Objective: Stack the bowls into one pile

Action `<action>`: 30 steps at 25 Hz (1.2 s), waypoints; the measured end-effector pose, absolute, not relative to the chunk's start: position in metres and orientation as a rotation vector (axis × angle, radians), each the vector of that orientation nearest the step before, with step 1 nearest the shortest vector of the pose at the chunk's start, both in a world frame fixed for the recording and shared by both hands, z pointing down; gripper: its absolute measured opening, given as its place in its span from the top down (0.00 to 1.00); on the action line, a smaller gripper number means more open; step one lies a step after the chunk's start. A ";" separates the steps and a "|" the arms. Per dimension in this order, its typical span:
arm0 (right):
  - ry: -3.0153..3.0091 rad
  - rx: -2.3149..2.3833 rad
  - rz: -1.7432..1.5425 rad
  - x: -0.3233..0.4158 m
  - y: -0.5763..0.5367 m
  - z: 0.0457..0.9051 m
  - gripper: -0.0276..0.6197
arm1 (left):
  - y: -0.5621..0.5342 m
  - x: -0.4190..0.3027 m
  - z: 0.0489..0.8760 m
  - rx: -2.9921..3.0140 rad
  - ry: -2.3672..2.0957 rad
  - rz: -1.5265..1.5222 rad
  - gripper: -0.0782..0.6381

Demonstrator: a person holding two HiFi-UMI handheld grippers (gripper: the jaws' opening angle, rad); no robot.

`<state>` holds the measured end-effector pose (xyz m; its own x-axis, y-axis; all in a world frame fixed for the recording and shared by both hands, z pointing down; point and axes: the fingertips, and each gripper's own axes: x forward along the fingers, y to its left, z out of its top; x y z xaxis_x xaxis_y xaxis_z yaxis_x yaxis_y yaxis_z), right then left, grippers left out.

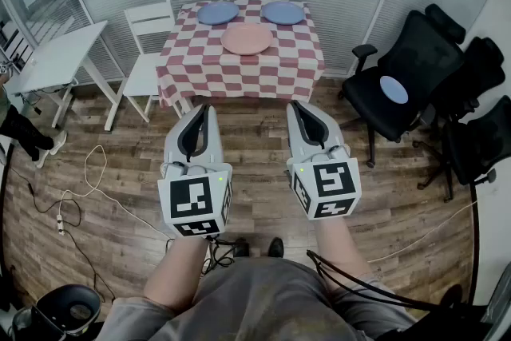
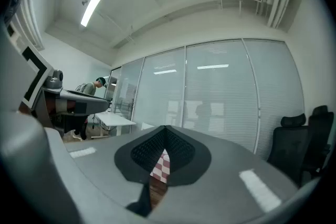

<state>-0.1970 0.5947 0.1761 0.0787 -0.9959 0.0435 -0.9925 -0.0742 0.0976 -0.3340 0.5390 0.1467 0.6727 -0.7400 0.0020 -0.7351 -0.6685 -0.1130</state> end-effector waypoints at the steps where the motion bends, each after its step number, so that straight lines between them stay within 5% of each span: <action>1: -2.065 2.231 -0.052 -0.196 0.595 0.176 0.92 | 0.540 -0.333 0.147 -2.778 1.228 -0.073 0.89; 30: -2.156 2.187 0.102 -0.135 0.593 0.222 0.92 | 0.537 -0.282 0.194 -2.768 1.326 -0.236 0.89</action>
<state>-0.1355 0.5930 0.2218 0.0142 -0.9953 0.0954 -0.9999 -0.0141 0.0027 -0.2822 0.5367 0.1939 0.6175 -0.7788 0.1102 -0.7691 -0.6272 -0.1228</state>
